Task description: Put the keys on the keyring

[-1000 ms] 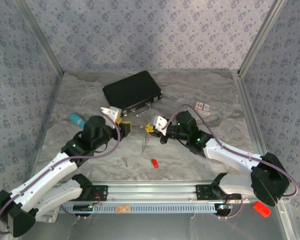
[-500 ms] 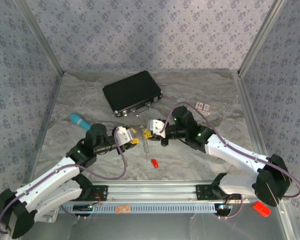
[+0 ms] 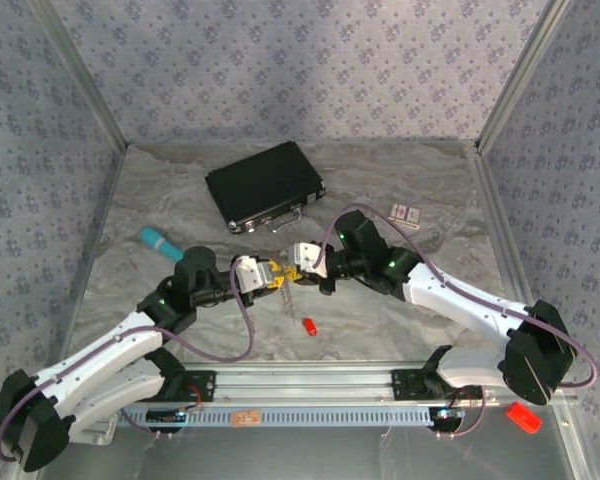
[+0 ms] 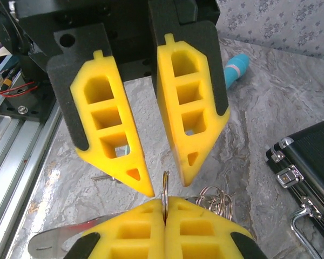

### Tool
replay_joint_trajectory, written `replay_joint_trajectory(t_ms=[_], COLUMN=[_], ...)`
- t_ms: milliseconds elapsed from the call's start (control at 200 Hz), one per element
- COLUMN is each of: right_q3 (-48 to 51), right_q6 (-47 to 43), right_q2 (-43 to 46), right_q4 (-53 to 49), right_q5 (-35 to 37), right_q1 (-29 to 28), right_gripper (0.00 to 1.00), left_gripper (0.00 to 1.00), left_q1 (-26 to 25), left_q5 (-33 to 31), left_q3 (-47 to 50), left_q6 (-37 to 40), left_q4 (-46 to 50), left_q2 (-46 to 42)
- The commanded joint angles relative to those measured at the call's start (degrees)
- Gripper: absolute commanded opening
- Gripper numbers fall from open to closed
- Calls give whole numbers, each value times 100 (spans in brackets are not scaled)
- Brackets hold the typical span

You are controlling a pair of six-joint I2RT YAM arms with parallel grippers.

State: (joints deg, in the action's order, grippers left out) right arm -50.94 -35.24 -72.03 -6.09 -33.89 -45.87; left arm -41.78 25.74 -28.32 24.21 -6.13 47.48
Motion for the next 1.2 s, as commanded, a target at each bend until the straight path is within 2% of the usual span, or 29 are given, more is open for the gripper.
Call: replay_joint_trajectory(t_ms=[0, 140, 250, 330, 385, 420, 475, 580, 785, 975, 1114, 1194], right_q3=[-250, -292, -310, -282, -244, -206, -156, -153, -202, -241, -276, -276], right_q6=[-64, -88, -97, -105, -138, -199, -297, -428, -420, -417, -426, -426], right_q2=[-46, -109, -112, -71, -19, 26, 83, 83, 18, -46, -75, -79], right_q4=[-53, -42, -64, -89, -152, -210, -305, -513, -445, -433, -438, -422], right_q5=[-129, -171, -180, -53, 111, 227, 447, 660, 490, 427, 438, 469], right_q1=[-60, -83, -87, -85, -88, -89, -81, -64, -111, -158, -173, -177], right_gripper=[0, 0, 0, 0, 20, 24, 26, 24, 19, 18, 12, 5], left_gripper=[20, 12, 0, 0, 0, 0, 0, 0, 0, 0, 0, 0], left_q1=[-47, -66, -91, -109, -123, -137, -165, -227, -282, -305, -305, -311], left_q5=[295, 347, 353, 235, 141, 66, -49, -229, -332, -319, -267, -253], left_q3=[-90, -173, -217, -228, -219, -203, -201, -240, -315, -316, -324, -332], left_q6=[48, 67, 99, 143, 203, 247, 333, 475, 497, 414, 387, 382], left_q4=[-112, -21, 55, 107, 116, 113, 146, 282, 402, 371, 367, 367], left_q2=[81, 130, 112, 95, 62, 37, 16, 32, 49, 46, 46, 55])
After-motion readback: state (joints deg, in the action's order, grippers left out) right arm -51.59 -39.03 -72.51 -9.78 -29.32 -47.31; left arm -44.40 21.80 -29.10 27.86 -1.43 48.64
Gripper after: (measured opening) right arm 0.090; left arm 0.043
